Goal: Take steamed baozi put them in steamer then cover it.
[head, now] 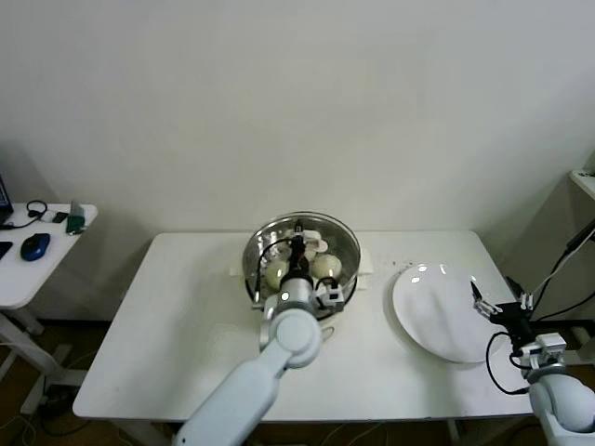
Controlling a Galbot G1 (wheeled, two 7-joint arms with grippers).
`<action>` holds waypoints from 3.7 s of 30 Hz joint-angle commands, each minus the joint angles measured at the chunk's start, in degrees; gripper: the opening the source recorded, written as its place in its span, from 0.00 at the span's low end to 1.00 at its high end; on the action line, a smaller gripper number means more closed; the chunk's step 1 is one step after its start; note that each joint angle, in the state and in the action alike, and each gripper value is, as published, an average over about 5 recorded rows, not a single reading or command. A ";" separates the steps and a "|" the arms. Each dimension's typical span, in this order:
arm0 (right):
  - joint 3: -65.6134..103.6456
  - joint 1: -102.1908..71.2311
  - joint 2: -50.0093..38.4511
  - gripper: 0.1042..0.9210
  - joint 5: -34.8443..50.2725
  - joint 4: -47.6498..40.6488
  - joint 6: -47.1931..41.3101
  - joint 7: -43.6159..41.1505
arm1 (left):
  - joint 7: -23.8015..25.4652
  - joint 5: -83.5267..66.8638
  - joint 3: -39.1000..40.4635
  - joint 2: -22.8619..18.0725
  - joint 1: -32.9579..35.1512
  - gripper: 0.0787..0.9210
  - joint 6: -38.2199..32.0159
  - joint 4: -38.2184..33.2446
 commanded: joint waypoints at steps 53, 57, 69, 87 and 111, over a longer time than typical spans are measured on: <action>-0.05 0.29 -0.01 0.88 -3.70 1.11 -7.55 2.38 | 5.26 -11.60 0.37 9.81 4.29 0.81 2.80 -16.81; -0.39 0.55 0.14 0.88 -4.28 1.89 -7.95 2.96 | 3.61 -13.48 -1.05 12.24 5.76 0.88 2.80 -20.61; -0.22 -1.23 0.92 0.88 -1.72 5.45 -6.99 4.18 | -15.34 -44.32 -19.75 20.50 21.84 0.88 -6.04 -32.57; -0.85 -7.63 3.25 0.88 0.19 12.00 -3.41 0.80 | -24.86 -86.24 -50.99 5.57 47.45 0.88 -43.20 -21.56; -0.03 -11.59 6.53 0.88 1.30 14.34 2.27 -3.51 | -22.90 -88.22 -50.36 3.52 48.06 0.88 -45.66 -16.36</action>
